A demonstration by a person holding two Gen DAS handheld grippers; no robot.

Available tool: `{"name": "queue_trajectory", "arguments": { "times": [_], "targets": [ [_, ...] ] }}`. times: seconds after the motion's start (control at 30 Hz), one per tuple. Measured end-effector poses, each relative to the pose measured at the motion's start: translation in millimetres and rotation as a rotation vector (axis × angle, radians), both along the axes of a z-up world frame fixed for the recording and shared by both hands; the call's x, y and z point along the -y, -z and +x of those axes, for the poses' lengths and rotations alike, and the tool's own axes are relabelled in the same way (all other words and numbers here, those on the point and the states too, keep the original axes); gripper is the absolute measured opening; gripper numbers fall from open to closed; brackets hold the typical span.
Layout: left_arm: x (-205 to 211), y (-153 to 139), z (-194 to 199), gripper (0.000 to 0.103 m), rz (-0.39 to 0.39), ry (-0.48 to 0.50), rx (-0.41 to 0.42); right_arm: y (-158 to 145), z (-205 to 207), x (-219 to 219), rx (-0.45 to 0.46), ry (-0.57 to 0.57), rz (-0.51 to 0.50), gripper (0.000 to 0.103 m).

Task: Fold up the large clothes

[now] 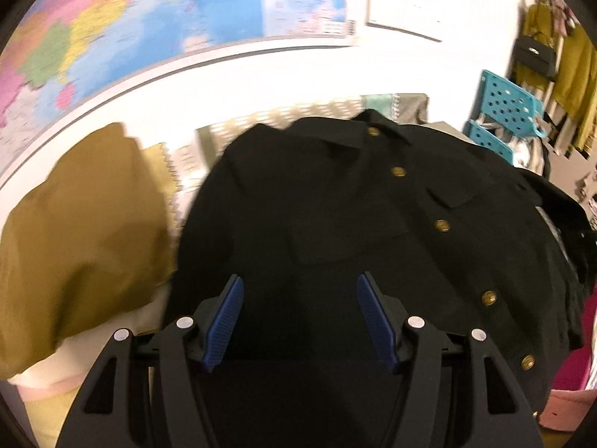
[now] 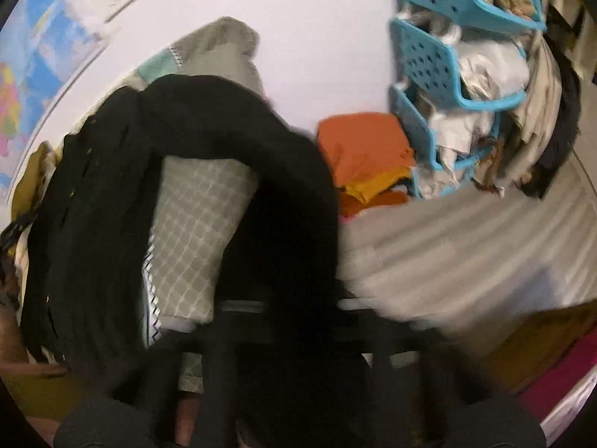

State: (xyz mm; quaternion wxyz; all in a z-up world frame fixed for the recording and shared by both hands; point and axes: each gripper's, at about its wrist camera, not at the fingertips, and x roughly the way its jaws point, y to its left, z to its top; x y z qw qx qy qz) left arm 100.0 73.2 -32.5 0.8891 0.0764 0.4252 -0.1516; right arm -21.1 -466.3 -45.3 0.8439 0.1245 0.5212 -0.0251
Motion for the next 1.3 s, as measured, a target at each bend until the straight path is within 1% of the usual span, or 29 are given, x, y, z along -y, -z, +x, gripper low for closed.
{"name": "queue_trajectory", "arguments": {
  "times": [0.03,0.07,0.1,0.17,0.2,0.23,0.3,0.33,0.37,0.4,0.47,0.53,0.6,0.67,0.73,0.77,0.83,0.87,0.9,0.97,1.0,1.03,1.1,1.13,1.17,1.2,1.23,1.27,1.3],
  "targets": [
    [5.9,-0.3,0.0,0.061,0.0,0.012,0.002,-12.3,1.4,-0.8,0.033,0.005,-0.04,0.006],
    [10.1,-0.8,0.2,0.061,0.0,0.022,0.004,-28.0,2.0,-3.0,0.075,0.008,-0.052,0.006],
    [13.8,-1.5,0.8,0.061,-0.002,0.031,0.007,-51.9,6.3,-7.6,0.124,0.007,-0.078,0.006],
    [18.2,-4.1,-0.4,0.061,-0.01,0.043,0.012,-94.2,16.4,-27.8,0.192,-0.02,-0.211,0.006],
    [19.3,-5.7,-0.9,0.061,-0.013,0.049,0.017,-120.3,23.8,-51.6,0.236,-0.077,-0.303,0.006],
    [19.5,-7.6,-1.6,0.061,-0.017,0.053,0.022,-136.7,29.1,-71.1,0.267,-0.128,-0.359,0.007],
    [18.2,-11.0,-2.4,0.061,-0.029,0.055,0.029,-161.6,45.5,-120.3,0.314,-0.255,-0.46,0.011],
    [19.2,-12.9,-1.2,0.061,-0.041,0.059,0.031,-166.3,55.7,-143.7,0.322,-0.315,-0.489,0.012],
    [19.6,-14.4,-1.2,0.061,-0.048,0.06,0.032,-166.7,68.3,-175.8,0.318,-0.393,-0.522,0.012],
    [19.1,-15.2,-0.9,0.061,-0.051,0.058,0.033,-163.2,77.7,-194.9,0.311,-0.442,-0.546,0.013],
    [16.6,-15.1,-1.7,0.061,-0.057,0.052,0.029,-146.8,99.4,-248.5,0.28,-0.57,-0.575,0.013],
    [12.6,-13.8,-2.2,0.061,-0.063,0.041,0.021,-124.3,113.5,-291.0,0.236,-0.68,-0.606,0.022],
    [9.2,-12.9,-2.8,0.061,-0.072,0.031,0.013,-102.2,122.2,-328.8,0.199,-0.771,-0.645,0.055],
    [4.7,-12.1,-3.2,0.061,-0.076,0.025,0.01,-83.8,122.8,-351.2,0.162,-0.842,-0.674,0.069],
    [1.1,-11.2,-2.4,0.061,-0.078,0.022,0.006,-79.5,120.6,-360.3,0.152,-0.885,-0.713,0.071],
    [0.7,-11.0,-2.6,0.061,-0.074,0.022,0.005,-82.8,119.3,-358.6,0.157,-0.897,-0.708,0.072],
    [2.0,-10.4,-3.2,0.061,-0.067,0.03,0.005,-100.5,113.7,-350.4,0.179,-0.872,-0.71,0.079],
    [4.3,-10.8,-3.5,0.061,-0.074,0.041,-0.001,-107.7,111.1,-345.8,0.19,-0.866,-0.726,0.093],
    [10.6,-13.0,-3.3,0.061,-0.107,0.074,-0.019,-112.9,108.0,-341.1,0.187,-0.864,-0.762,0.097],
    [28.5,-17.8,-6.0,0.061,-0.121,0.134,-0.014,-109.4,109.5,-340.3,0.146,-0.88,-0.753,0.097],
    [42.3,-20.7,-8.3,0.064,-0.095,0.163,0.015,-100.7,110.6,-341.4,0.098,-0.892,-0.744,0.097],
    [53.1,-21.8,-9.8,0.065,-0.077,0.184,0.033,-87.5,108.6,-344.7,0.052,-0.922,-0.794,0.096],
    [70.8,-20.4,-10.3,0.066,-0.063,0.211,0.036,-72.0,101.5,-348.4,0.023,-0.96,-0.859,0.093],
    [80.6,-17.9,-10.7,0.066,-0.062,0.231,0.024,-72.2,100.0,-346.4,0.014,-0.965,-0.798,0.092],
    [87.0,-16.3,-12.5,0.066,-0.06,0.247,0.021,-76.9,100.8,-341.2,0.028,-0.98,-0.66,0.092],
    [92.5,-15.1,-14.0,0.066,-0.057,0.256,0.022,-83.0,102.2,-332.5,0.018,-0.972,-0.521,0.093],
    [99.1,-14.4,-15.4,0.066,-0.059,0.271,0.02,-87.3,103.2,-324.4,0.013,-0.956,-0.441,0.094],
    [101.8,-14.6,-15.9,0.066,-0.065,0.277,0.021,-90.8,102.9,-317.1,0.016,-0.934,-0.399,0.094],
    [104.3,-14.9,-15.7,0.066,-0.071,0.279,0.023,-98.1,100.1,-306.6,0.037,-0.921,-0.314,0.095]
  ]
}}
